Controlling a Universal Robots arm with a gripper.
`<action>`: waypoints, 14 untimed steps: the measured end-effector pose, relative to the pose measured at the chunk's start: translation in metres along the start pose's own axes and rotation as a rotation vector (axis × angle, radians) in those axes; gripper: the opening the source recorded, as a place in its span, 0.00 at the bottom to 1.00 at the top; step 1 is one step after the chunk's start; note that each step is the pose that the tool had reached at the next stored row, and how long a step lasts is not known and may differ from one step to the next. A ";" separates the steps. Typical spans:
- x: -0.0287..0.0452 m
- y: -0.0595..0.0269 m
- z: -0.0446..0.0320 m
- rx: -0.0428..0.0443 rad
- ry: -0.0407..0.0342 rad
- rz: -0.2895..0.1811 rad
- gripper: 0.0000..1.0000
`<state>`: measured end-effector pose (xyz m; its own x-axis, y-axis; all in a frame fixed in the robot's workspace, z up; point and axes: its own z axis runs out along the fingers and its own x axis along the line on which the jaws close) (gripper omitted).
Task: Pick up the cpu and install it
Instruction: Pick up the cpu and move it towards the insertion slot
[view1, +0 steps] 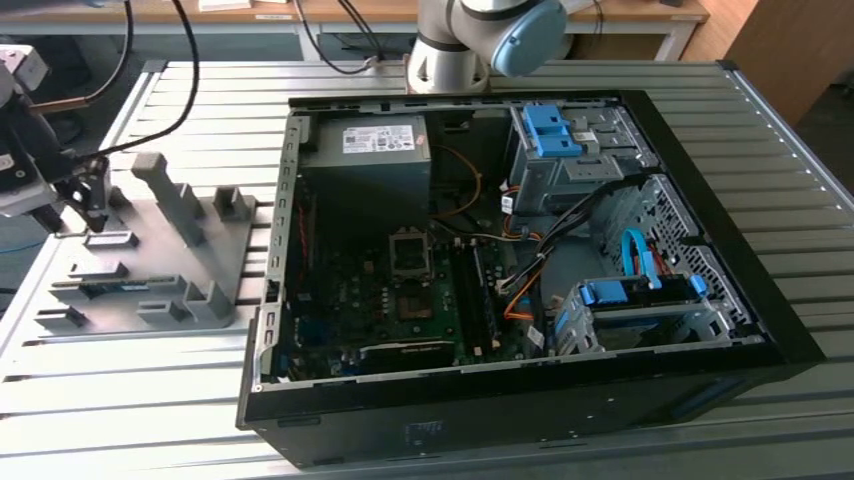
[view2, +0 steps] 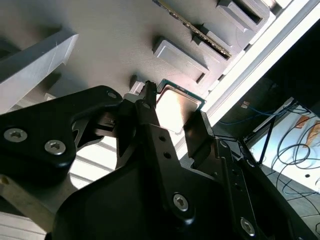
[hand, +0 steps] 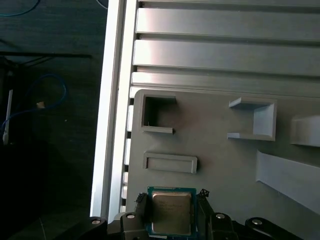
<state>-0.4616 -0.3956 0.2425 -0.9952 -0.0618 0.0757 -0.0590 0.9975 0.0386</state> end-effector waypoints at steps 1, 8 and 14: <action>0.0002 0.0001 -0.0022 0.0000 0.0000 0.000 0.47; 0.0014 0.0007 -0.0182 0.0001 0.0002 0.000 0.47; 0.0025 0.0012 -0.0321 0.0000 0.0001 0.000 0.47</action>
<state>-0.4616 -0.3956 0.2746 -0.9952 -0.0618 0.0758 -0.0590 0.9975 0.0386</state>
